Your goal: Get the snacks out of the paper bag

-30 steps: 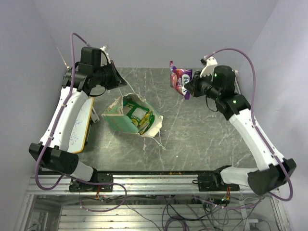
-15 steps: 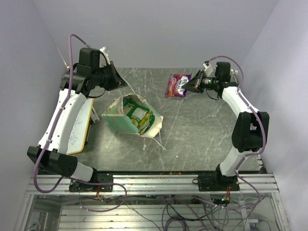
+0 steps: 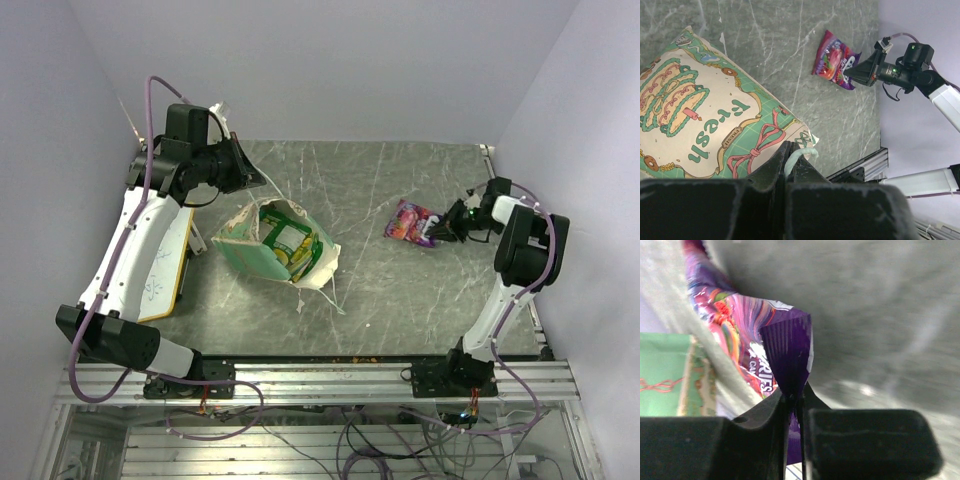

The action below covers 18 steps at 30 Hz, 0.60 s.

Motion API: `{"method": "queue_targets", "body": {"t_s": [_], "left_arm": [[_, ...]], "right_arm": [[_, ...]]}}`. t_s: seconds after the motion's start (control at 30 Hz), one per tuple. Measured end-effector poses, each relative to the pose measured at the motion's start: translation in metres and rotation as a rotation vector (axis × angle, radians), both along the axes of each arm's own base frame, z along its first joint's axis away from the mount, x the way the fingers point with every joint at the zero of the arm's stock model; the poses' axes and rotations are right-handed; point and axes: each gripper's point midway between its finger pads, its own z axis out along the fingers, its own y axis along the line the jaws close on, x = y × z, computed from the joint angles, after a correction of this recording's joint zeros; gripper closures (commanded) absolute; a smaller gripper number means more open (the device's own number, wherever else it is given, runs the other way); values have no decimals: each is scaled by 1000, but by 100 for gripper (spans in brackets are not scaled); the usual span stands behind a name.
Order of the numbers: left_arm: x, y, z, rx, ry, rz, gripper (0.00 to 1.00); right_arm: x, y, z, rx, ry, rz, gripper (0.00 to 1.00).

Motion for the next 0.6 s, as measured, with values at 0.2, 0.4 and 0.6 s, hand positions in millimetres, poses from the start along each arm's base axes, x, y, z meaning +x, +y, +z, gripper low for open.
{"method": "queue_targets", "body": {"t_s": [0.2, 0.4, 0.6], "left_arm": [[-1, -1, -2, -6, 6, -5, 93], [-3, -2, -5, -11, 17, -13, 93], [-5, -2, -7, -11, 20, -15, 93]], "right_arm": [[-11, -33, -12, -175, 44, 38, 71], [-18, -58, -13, -356, 74, 47, 66], [-33, -81, -5, -578, 120, 46, 65]]}}
